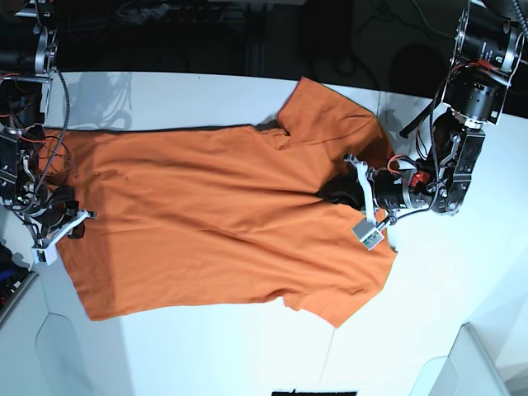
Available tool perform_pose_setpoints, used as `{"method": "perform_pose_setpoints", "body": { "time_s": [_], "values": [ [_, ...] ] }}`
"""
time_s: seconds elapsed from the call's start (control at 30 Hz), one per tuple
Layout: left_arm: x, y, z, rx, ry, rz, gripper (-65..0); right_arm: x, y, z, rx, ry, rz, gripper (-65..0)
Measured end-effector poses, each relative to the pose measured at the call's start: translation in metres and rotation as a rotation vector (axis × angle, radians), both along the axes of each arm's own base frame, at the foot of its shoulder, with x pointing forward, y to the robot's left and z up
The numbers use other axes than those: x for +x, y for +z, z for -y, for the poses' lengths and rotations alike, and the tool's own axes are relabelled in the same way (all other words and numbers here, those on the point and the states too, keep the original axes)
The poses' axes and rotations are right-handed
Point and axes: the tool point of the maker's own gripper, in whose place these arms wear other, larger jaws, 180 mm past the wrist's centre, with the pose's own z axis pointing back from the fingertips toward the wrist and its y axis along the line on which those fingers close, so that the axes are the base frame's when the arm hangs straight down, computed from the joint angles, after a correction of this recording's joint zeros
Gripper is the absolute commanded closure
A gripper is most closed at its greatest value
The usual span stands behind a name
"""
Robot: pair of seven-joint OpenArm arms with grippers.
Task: Layout the t-shirt on the table in an organized manner, then fold the t-shirt properly
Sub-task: 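Pull the shirt edges apart with both grippers to stretch it flat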
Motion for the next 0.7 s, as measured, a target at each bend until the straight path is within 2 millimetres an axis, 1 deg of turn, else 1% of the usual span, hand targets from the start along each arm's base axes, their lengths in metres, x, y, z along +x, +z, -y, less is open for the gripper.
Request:
{"method": "perform_pose_setpoints", "body": {
  "time_s": [0.07, 0.13, 0.27, 0.33, 0.43, 0.5, 0.6, 0.63, 0.7],
  "values": [
    [0.015, 0.002, -0.011, 0.029, 0.025, 0.015, -3.0, -0.011, -0.002, -0.001, 0.0, 0.012, -0.009, 0.0],
    [0.028, 0.003, -0.018, 0.064, 0.039, 0.022, -3.0, -0.022, -0.003, -0.006, 0.002, 0.031, -0.008, 0.0],
    [0.054, 0.01, -0.03, 0.126, 0.069, 0.035, -3.0, -0.046, -0.002, -0.029, 0.048, 0.075, -0.017, 0.0],
    [0.063, 0.014, -0.034, 0.145, 0.079, 0.039, -3.0, -0.058, -0.002, -0.042, 0.057, 0.108, -0.023, 0.0],
    [0.074, 0.021, -0.038, 0.172, 0.087, 0.051, -3.0, -0.068, 0.0, -0.056, 0.032, 0.151, -0.013, 0.0],
    [0.078, 0.025, -0.041, 0.191, 0.088, 0.048, -3.0, -0.066, 0.005, -0.058, 0.014, 0.161, -0.004, 0.0],
    [0.079, 0.037, -0.047, 0.191, 0.107, 0.009, -3.0, -0.055, 0.013, -0.056, -0.01, 0.154, 0.019, 0.0],
    [0.08, 0.048, -0.044, 0.138, 0.114, 0.019, -3.0, -0.05, 0.017, -0.053, -0.026, 0.149, 0.028, 0.0],
    [0.082, 0.069, -0.042, 0.07, 0.116, 0.044, -3.0, -0.032, 0.033, -0.049, -0.045, 0.135, 0.075, 0.0]
  ]
}}
